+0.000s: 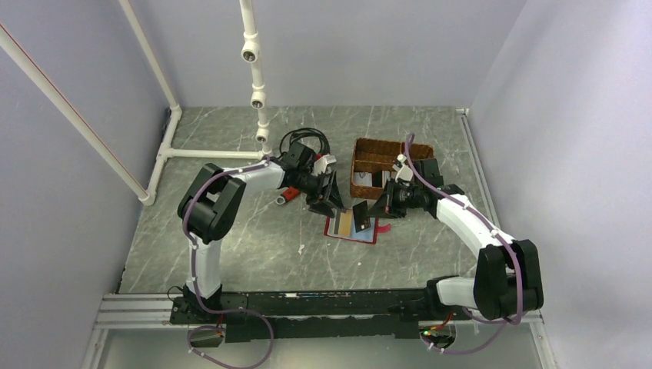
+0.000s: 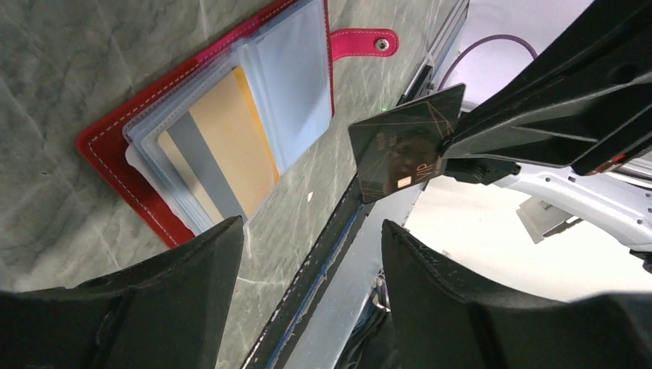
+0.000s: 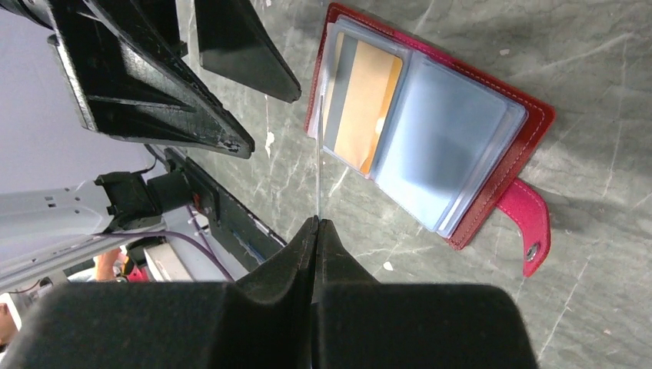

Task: Put the credit cards into the card holder
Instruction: Insert the credit card into the card holder.

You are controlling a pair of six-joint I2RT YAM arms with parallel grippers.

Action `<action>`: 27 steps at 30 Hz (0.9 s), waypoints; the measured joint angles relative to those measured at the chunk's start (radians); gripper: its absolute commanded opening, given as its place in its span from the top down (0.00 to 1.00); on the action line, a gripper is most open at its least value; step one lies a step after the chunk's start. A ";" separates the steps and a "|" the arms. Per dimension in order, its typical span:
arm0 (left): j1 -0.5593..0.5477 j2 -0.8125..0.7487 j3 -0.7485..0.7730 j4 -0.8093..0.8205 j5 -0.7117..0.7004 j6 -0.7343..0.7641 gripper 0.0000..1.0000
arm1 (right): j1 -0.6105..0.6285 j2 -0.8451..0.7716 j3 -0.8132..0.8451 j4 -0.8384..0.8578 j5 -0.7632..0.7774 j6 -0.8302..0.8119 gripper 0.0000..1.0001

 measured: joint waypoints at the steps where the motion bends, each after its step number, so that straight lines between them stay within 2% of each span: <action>1: 0.002 -0.001 -0.001 0.011 0.001 -0.002 0.29 | 0.000 0.002 -0.002 0.006 -0.001 0.000 1.00; 3: 0.004 -0.003 -0.010 0.051 0.017 -0.017 0.23 | 0.000 0.005 -0.008 0.026 -0.008 0.001 1.00; 7: 0.007 -0.008 -0.073 0.206 0.095 -0.084 0.19 | 0.000 0.004 -0.018 0.078 -0.036 0.024 1.00; 13: 0.018 -0.010 -0.185 0.508 0.186 -0.280 0.23 | 0.000 -0.017 -0.051 0.189 -0.088 0.099 1.00; 16: 0.023 -0.010 -0.235 0.757 0.212 -0.449 0.28 | 0.001 -0.032 -0.069 0.259 -0.110 0.148 1.00; 20: 0.026 0.003 -0.273 1.098 0.230 -0.683 0.42 | 0.002 -0.034 -0.080 0.332 -0.132 0.204 1.00; 23: 0.029 0.029 -0.275 1.286 0.232 -0.812 0.56 | 0.002 -0.036 -0.086 0.367 -0.135 0.232 1.00; 26: 0.033 0.037 -0.285 1.351 0.231 -0.863 0.87 | 0.002 -0.046 -0.098 0.404 -0.136 0.259 1.00; 27: 0.034 0.037 -0.286 1.354 0.231 -0.865 0.93 | 0.002 -0.050 -0.103 0.414 -0.137 0.266 1.00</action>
